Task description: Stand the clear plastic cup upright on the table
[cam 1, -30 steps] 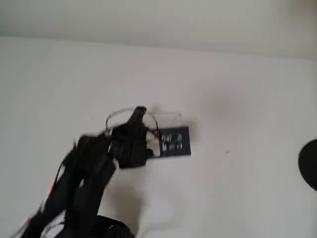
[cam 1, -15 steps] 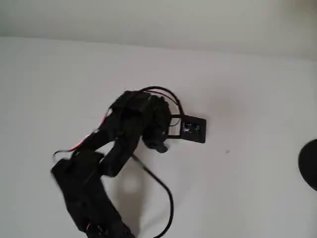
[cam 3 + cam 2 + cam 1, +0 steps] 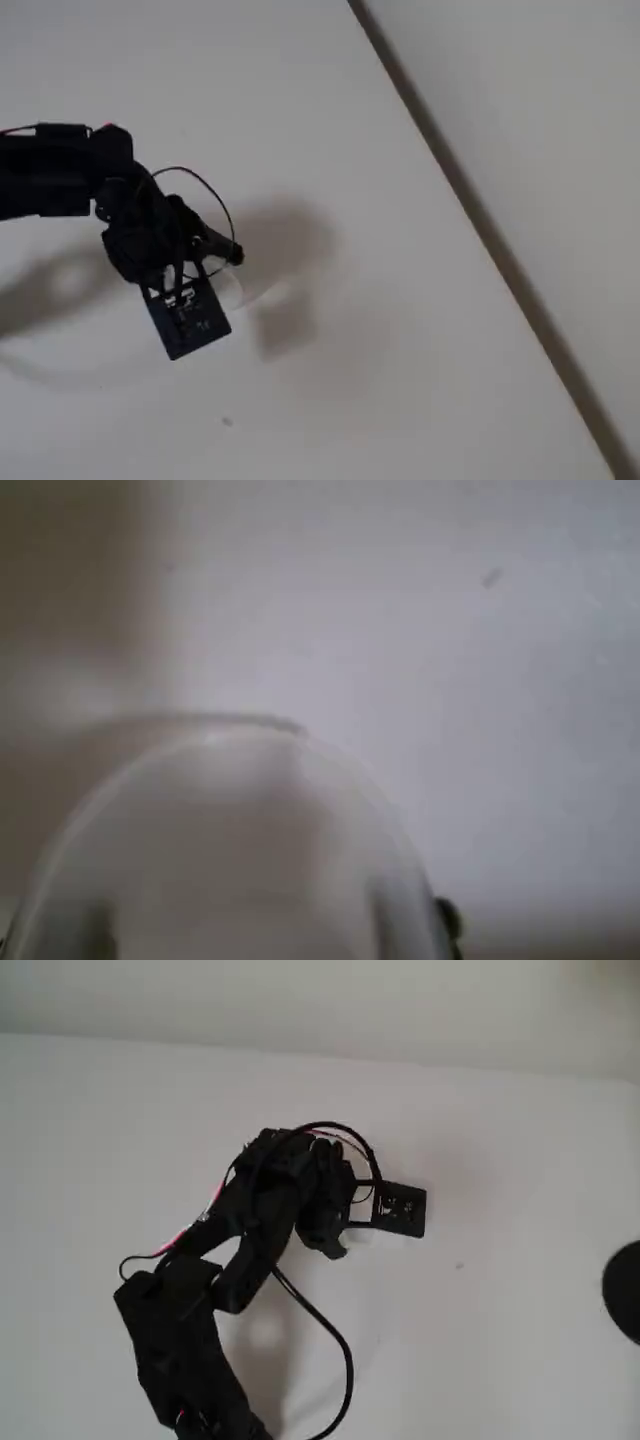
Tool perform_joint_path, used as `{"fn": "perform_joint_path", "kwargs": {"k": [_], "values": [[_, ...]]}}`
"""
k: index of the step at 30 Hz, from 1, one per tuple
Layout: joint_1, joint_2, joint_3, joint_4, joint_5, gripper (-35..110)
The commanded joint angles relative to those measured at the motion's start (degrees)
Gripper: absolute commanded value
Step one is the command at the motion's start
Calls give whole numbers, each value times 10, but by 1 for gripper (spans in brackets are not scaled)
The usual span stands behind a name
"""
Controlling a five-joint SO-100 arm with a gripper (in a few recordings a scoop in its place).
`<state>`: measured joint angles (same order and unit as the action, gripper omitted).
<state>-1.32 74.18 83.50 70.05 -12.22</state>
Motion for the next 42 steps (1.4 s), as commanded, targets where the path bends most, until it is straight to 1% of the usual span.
{"fn": "perform_joint_path", "kwargs": {"k": [1, 6, 10, 14, 19, 22, 25, 31, 33, 37, 42], "values": [[-4, 129, -20, 8, -86, 5], [22, 200, -16, -14, -223, 5], [53, 243, -7, -57, -311, 5], [82, 313, 63, -156, -381, 5], [99, 376, 151, -251, -434, 5], [102, 437, 270, -363, -473, 6], [98, 480, 368, -440, -503, 6], [69, 538, 571, -630, -564, 6], [55, 547, 640, -709, -591, 6], [31, 521, 737, -854, -644, 6], [18, 405, 790, -1037, -703, 6]]}}
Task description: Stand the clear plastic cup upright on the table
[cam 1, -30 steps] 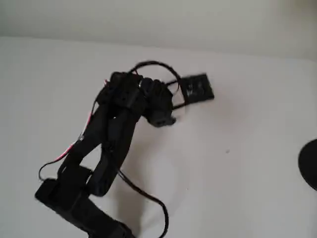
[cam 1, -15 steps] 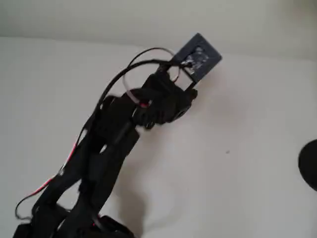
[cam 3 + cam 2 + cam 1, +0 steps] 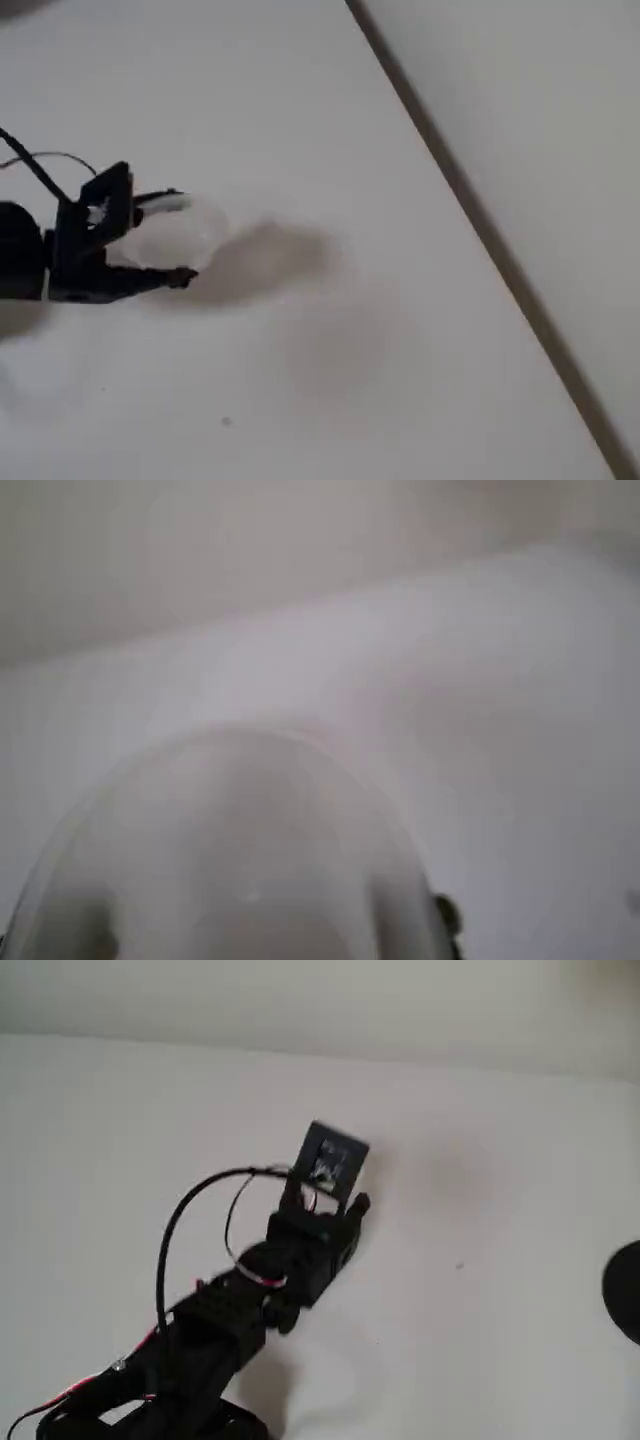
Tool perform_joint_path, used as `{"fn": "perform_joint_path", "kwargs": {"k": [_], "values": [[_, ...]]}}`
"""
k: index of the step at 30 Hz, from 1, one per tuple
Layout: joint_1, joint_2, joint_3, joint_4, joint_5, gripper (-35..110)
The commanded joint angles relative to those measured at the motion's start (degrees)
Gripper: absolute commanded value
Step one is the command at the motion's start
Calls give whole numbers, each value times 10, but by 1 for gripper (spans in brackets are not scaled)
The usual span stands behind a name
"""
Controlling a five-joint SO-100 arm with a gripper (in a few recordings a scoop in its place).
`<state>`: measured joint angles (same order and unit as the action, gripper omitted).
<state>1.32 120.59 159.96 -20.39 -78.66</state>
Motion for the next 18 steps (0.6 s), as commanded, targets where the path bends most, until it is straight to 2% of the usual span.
{"fn": "perform_joint_path", "kwargs": {"k": [1, 8, 15, 18], "values": [[-8, -91, 26, -171, -48, 6], [-16, -349, -4, -450, -88, 10], [-30, -526, -69, -586, -109, 23], [-30, -570, -105, -599, -116, 28]]}}
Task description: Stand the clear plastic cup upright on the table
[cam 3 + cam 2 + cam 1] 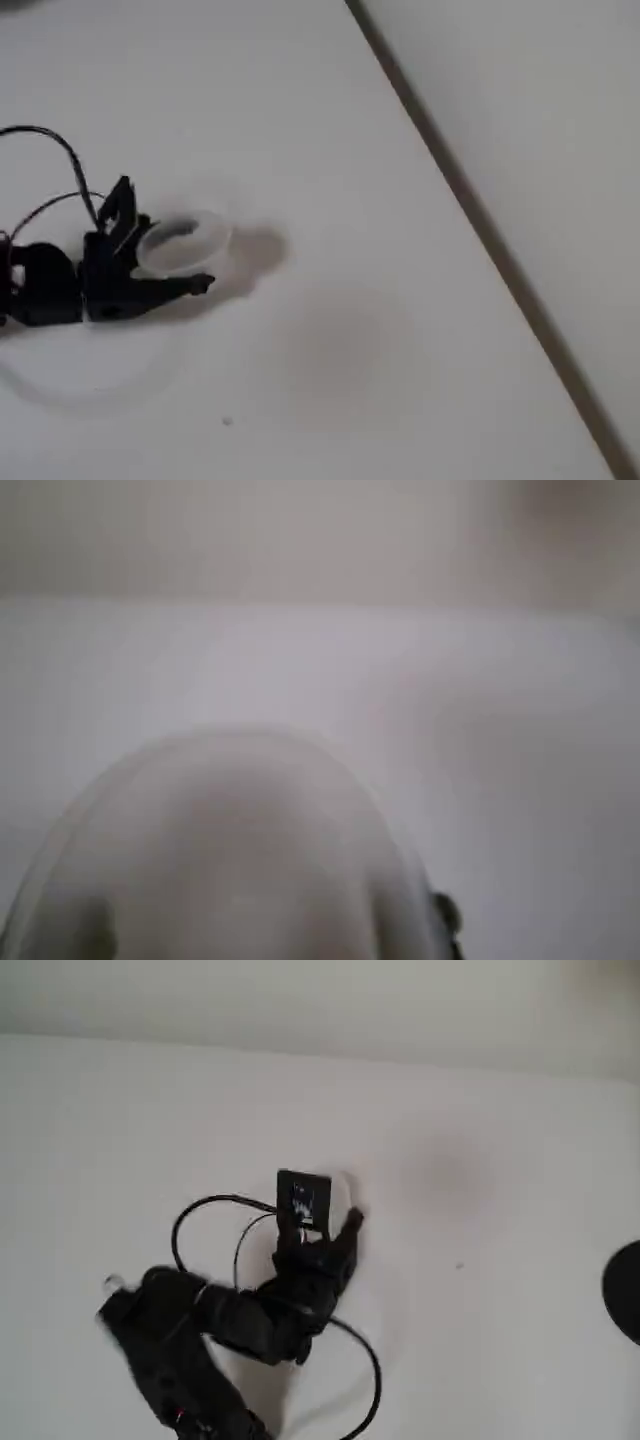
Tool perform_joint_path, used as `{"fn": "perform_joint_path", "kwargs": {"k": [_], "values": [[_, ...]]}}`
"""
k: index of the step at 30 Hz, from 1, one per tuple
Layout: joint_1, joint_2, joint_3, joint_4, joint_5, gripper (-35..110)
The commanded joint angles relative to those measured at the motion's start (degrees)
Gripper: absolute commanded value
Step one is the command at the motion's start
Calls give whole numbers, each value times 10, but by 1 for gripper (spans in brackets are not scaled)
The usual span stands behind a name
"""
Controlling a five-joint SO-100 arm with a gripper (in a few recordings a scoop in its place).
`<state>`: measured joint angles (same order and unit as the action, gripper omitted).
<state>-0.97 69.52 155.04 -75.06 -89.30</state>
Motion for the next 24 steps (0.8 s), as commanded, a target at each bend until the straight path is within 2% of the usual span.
{"fn": "perform_joint_path", "kwargs": {"k": [1, 13, 24], "values": [[-7, -69, -68, -57, -10, 29], [-13, -123, -164, -55, -39, 54], [-3, -92, -172, -45, -34, 57]]}}
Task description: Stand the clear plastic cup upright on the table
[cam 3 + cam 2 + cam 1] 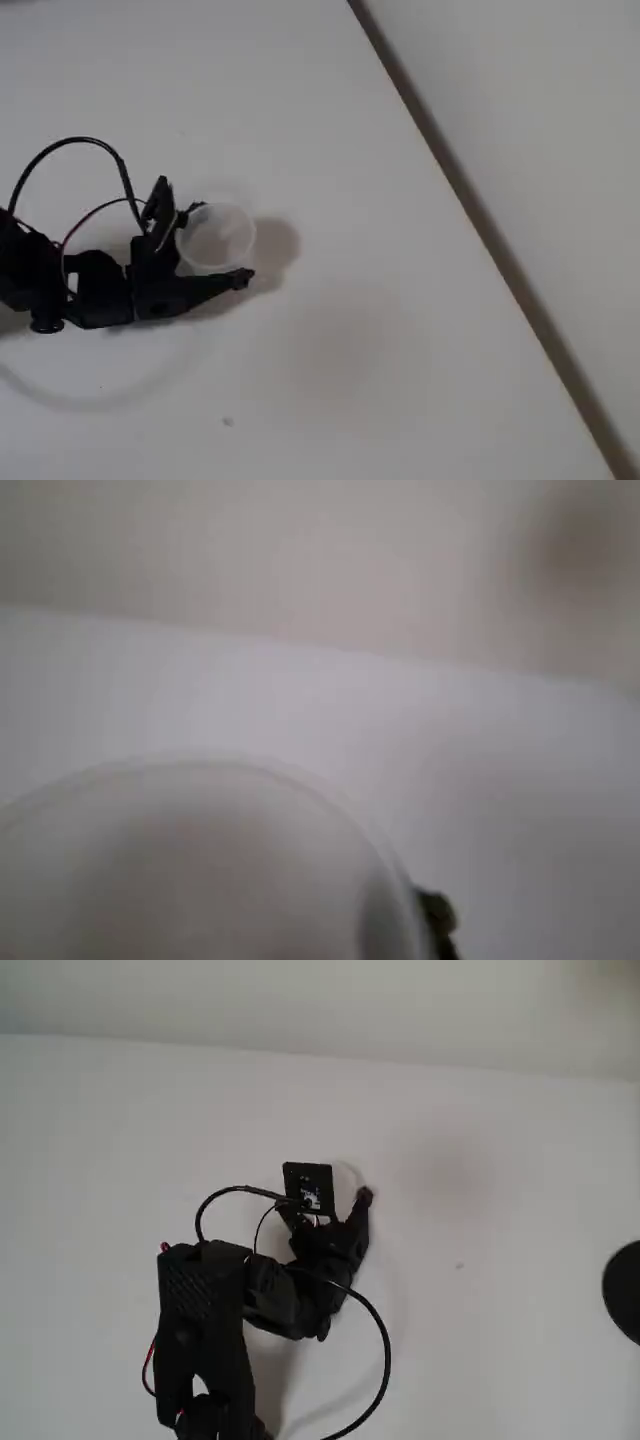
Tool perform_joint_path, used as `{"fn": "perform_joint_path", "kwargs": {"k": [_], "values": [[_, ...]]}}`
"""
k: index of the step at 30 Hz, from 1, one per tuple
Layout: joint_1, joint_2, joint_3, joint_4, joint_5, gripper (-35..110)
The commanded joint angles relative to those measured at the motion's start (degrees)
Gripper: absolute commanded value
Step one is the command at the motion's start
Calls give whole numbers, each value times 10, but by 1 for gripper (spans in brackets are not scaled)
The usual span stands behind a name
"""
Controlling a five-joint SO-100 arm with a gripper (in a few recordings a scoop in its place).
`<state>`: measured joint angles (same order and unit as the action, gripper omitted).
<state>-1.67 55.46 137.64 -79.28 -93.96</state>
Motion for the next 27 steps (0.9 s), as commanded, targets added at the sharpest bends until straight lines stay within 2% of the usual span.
{"fn": "perform_joint_path", "kwargs": {"k": [1, 7, 13, 16, 21, 27], "values": [[6, 69, 16, 4, 22, 57], [3, 211, 121, 51, 78, 57], [4, 378, 192, 176, 129, 56], [11, 503, 214, 313, 173, 56], [26, 734, 200, 643, 302, 55], [44, 889, 200, 873, 443, 52]]}}
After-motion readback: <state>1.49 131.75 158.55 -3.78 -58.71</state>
